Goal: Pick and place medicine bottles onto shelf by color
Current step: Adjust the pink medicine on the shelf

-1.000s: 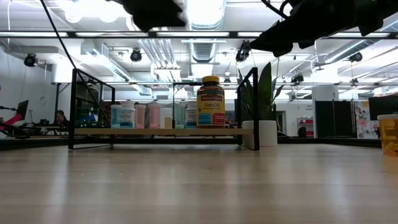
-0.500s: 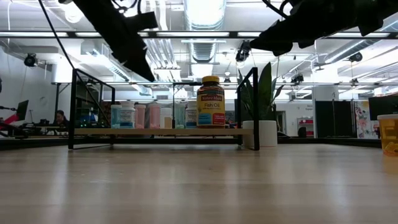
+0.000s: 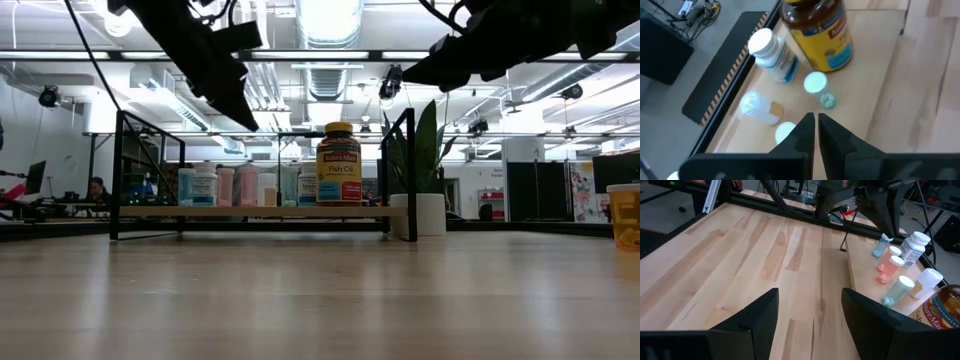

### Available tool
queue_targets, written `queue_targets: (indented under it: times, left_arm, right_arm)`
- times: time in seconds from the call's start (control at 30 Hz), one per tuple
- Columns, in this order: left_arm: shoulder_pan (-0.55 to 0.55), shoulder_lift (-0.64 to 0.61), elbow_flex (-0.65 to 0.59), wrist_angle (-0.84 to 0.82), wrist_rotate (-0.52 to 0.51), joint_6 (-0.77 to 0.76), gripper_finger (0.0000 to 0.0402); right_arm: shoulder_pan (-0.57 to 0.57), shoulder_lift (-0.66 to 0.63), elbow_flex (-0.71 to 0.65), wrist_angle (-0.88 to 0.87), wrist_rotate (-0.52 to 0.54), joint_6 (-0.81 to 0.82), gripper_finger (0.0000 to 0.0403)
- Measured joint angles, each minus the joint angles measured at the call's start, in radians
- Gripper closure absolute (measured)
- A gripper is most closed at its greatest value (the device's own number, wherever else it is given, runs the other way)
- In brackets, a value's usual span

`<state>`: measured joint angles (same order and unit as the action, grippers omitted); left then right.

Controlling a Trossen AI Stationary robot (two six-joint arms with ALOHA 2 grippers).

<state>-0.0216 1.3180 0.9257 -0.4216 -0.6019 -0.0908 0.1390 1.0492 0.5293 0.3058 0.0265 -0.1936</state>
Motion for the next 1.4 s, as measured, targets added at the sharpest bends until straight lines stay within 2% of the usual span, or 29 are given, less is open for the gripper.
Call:
queue_targets:
  times: [0.37,0.83,1.07,1.4]
  left_arm:
    - [0.025,0.052,0.007,0.103,0.024,0.047,0.0396]
    - [0.097,0.023,0.005,0.06,0.044,0.251,0.0396]
    - [0.157,0.039,-0.024,0.04,0.052,0.255,0.0396]
    - [0.166,0.047,-0.071,0.071,0.076,0.202,0.0396]
  right_arm:
    - [0.0,0.0,0.0,-0.001,0.0,0.002,0.0195]
    - [0.0,0.0,0.0,-0.001,0.0,0.0,0.0195]
    - [0.0,0.0,0.0,-0.002,0.0,0.0,0.0195]
    - [0.0,0.0,0.0,-0.004,0.0,-0.006,0.0195]
